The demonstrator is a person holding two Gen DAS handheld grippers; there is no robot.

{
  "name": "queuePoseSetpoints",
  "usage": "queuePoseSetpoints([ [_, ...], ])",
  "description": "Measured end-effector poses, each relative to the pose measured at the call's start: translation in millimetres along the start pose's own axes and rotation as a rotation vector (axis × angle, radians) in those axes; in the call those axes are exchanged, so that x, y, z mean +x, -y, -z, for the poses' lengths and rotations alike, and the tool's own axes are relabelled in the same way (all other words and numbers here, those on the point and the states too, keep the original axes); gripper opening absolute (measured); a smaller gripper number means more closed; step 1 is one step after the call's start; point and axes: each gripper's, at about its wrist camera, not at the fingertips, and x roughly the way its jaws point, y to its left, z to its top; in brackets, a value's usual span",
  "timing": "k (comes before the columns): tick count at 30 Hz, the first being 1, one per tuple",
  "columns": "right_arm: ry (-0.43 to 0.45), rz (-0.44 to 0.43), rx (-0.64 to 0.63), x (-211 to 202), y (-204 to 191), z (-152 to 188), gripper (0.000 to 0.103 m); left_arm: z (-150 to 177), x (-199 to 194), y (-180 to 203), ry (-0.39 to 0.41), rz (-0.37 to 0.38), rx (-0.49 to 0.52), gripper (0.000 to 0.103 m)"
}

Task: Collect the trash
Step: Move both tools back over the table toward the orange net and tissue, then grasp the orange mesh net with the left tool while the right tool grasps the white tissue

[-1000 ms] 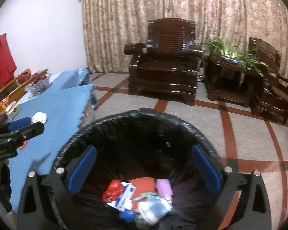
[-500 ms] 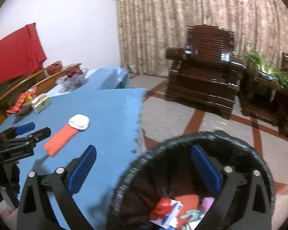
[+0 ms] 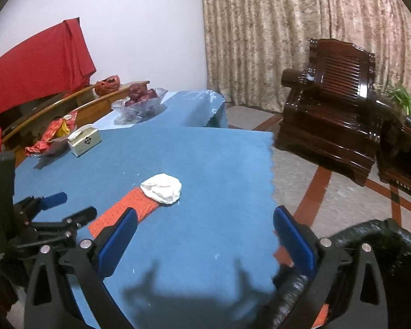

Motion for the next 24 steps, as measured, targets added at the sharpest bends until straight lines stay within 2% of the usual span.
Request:
queuePoseSetpoints([
  [10,-0.048,0.003,-0.007,37.6,-5.5,0.1,0.097,10.4,38.0,-2.7,-0.094,0.014,-0.023,0.085],
  [18,-0.067,0.001,-0.024,50.4,-10.2,2.2,0.097,13.2,55.7,2.7,-0.139,0.050,-0.025,0.076],
  [21,-0.072,-0.001,-0.024,54.0,-10.0,2.2,0.097,13.2,58.7,5.1,-0.138,0.066,-0.024,0.072],
  [24,-0.077,-0.003,-0.025,58.2,-10.6,1.7,0.097,12.5,58.7,6.4,-0.133,0.075,-0.026,0.058],
])
